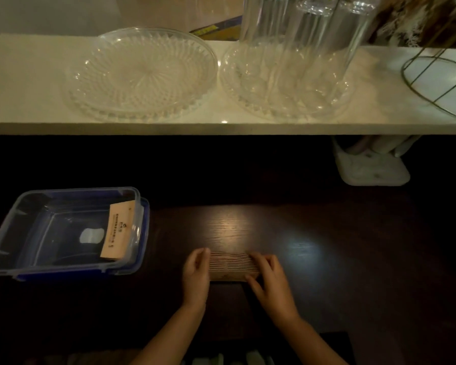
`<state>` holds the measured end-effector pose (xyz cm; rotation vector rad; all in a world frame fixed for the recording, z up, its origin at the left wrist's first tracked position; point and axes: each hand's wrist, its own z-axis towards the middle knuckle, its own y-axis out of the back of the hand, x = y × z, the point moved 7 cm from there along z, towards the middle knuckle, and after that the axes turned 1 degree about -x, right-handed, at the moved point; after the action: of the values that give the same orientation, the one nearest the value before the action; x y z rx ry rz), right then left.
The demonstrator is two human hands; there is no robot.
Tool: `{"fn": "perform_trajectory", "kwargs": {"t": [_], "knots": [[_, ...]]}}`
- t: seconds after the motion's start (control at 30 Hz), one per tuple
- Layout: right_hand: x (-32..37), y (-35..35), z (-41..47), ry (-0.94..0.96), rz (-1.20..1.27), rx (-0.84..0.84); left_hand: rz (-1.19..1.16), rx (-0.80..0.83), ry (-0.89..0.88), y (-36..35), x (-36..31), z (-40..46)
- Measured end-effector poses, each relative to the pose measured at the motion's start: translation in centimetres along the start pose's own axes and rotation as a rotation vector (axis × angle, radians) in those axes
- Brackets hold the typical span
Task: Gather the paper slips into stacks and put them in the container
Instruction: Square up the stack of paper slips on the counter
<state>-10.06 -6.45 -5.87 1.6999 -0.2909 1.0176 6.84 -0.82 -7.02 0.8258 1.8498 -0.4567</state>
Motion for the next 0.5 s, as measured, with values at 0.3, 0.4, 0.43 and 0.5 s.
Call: {"fn": "perform_trajectory", "kwargs": {"t": [0.3,0.4,0.43,0.5], "knots": [[0.4,-2.5,-1.8,-0.073,0.09,0.015,-0.06,0.049,-0.1,-0.9,0.3,-1.3],[0.4,-2.4,-1.8,-0.032,0.037,0.064,0.008,0.067,-0.138,-0.8,0.9,-1.2],[0.3,-2.4,-1.6,-0.035,0.026,0.065,0.003,0.068,-0.136,-0.8,1.0,-1.1],[0.1,-2.3,-1.4,-0.045,-0.05,0.053,-0.013,0.089,-0.118,-0.8,1.1,-1.0]]}}
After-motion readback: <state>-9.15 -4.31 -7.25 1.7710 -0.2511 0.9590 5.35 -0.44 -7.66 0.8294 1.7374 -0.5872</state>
